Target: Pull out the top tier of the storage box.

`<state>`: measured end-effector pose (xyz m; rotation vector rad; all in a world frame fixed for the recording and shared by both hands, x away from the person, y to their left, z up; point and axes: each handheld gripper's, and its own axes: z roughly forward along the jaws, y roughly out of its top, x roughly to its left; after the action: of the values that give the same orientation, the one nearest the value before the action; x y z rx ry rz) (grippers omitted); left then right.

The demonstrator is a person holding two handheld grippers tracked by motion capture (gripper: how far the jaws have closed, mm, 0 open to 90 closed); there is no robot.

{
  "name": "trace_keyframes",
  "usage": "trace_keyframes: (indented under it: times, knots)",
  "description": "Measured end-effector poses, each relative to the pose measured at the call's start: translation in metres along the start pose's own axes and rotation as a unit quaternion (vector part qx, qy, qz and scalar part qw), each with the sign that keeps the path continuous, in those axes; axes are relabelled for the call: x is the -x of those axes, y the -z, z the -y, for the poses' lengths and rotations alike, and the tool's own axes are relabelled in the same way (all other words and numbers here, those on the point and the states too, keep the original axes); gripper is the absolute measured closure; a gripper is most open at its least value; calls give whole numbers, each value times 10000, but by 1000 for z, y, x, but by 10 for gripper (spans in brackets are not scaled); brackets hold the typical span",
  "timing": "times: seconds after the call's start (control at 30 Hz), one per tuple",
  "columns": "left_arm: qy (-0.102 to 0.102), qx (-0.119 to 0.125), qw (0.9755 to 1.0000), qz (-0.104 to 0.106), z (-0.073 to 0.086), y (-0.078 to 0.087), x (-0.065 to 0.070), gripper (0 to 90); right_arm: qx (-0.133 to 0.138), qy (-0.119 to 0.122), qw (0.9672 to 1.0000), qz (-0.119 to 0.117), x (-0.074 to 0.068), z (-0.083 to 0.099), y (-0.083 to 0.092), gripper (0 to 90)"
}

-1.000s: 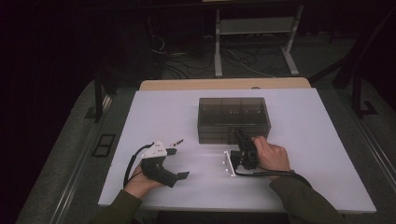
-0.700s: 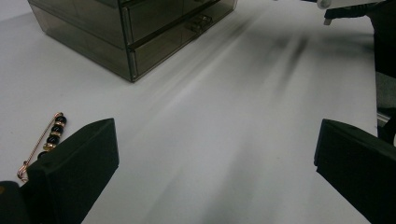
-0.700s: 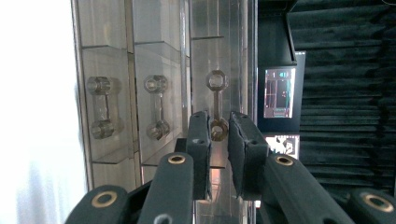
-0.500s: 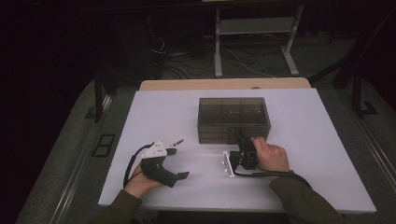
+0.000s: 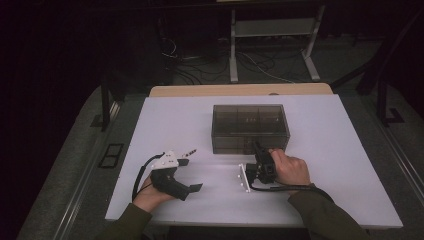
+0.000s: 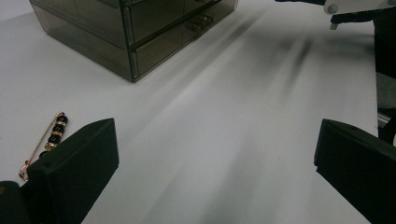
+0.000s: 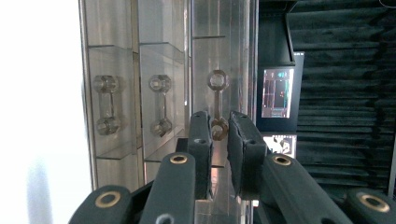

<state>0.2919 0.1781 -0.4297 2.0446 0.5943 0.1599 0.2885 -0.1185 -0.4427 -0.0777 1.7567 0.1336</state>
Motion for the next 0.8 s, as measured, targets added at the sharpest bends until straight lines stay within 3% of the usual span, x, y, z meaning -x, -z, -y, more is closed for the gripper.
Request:
trace_keyframes:
  times: [0.8]
  knots:
    - [37, 9, 10000, -4, 0, 0, 1, 0, 60, 70, 10000, -8, -2, 1, 13, 789]
